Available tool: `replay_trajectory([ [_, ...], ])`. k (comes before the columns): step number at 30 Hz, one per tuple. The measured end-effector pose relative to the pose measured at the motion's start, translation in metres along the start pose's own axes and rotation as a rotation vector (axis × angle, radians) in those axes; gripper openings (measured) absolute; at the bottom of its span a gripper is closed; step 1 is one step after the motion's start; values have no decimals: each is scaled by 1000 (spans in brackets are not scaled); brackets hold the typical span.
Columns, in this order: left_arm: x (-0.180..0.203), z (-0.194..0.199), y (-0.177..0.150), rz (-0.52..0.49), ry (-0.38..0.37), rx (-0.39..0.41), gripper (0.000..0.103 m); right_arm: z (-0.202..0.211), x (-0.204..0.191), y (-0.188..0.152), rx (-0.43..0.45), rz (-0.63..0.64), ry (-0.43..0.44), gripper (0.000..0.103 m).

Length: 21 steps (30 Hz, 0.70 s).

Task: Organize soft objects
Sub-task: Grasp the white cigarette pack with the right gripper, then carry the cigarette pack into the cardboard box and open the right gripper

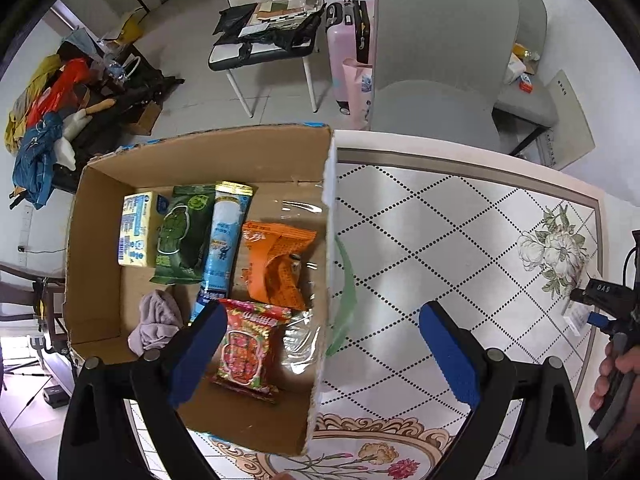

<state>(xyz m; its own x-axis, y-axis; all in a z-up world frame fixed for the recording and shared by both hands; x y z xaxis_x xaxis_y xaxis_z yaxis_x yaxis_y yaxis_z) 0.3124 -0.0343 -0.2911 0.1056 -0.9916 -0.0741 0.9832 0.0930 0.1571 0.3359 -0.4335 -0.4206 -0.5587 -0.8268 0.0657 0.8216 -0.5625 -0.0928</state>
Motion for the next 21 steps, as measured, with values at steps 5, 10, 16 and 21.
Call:
replay_trajectory([
  [5,-26,19,-14,-5,-52,9,98,47,-47,-54,69,122,77,58],
  [10,-68,44,-31,-44,-108,23,98,115,-111,-131,150,285,189,58],
  [16,-144,76,-49,-37,-127,45,98,187,-166,-210,178,436,318,58],
  [21,-206,84,-56,3,-120,66,98,210,-233,-288,160,559,393,58],
])
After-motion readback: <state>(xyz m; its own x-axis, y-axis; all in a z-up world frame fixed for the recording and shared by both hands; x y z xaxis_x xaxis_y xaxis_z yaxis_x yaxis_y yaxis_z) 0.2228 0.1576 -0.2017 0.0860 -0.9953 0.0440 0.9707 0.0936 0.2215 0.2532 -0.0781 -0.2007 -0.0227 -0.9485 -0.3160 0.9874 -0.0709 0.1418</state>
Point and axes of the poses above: each gripper's, at about its wrist camera, not at the fingertips, and z roughly against the way its jaws point, x to its right, y to its top, the point moved 4 cm from there along -z, roughly the way its jaws point, and after that the axes turned 1 degree about -y, right-handed, at the moved point
